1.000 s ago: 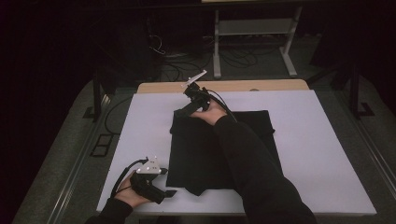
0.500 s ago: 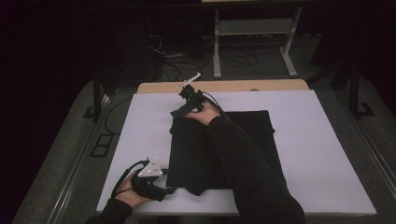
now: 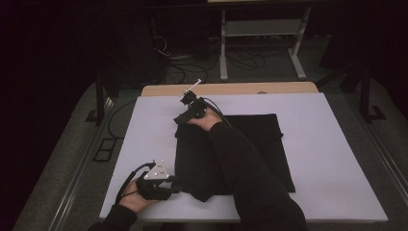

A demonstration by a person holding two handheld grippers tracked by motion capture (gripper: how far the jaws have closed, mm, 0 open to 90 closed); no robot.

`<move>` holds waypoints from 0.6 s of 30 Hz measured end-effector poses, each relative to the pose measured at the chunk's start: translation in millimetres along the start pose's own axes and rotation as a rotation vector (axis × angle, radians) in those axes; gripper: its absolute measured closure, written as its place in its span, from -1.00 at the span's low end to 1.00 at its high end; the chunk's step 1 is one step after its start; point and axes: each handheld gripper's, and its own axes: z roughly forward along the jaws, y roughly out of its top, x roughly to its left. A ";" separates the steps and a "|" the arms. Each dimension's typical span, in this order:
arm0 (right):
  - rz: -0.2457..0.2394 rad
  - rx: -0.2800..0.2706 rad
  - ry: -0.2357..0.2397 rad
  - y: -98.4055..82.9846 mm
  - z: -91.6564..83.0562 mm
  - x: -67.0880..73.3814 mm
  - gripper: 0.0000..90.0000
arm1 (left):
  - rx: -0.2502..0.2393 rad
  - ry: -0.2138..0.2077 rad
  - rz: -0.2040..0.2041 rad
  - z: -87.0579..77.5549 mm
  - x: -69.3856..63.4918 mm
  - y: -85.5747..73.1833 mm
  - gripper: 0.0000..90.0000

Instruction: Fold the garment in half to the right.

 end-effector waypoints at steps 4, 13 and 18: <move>0.008 0.013 -0.007 0.2 4.9 -2.9 -0.82 | -0.004 -0.005 -0.014 1.2 0.5 2.0 0.40; 0.009 0.028 -0.030 -1.7 16.2 -2.8 -0.74 | -0.045 0.018 0.004 -3.7 -0.5 10.1 0.78; 0.021 0.035 -0.049 -2.3 21.7 -4.8 -0.72 | -0.065 0.016 0.006 -4.9 -0.9 14.0 0.83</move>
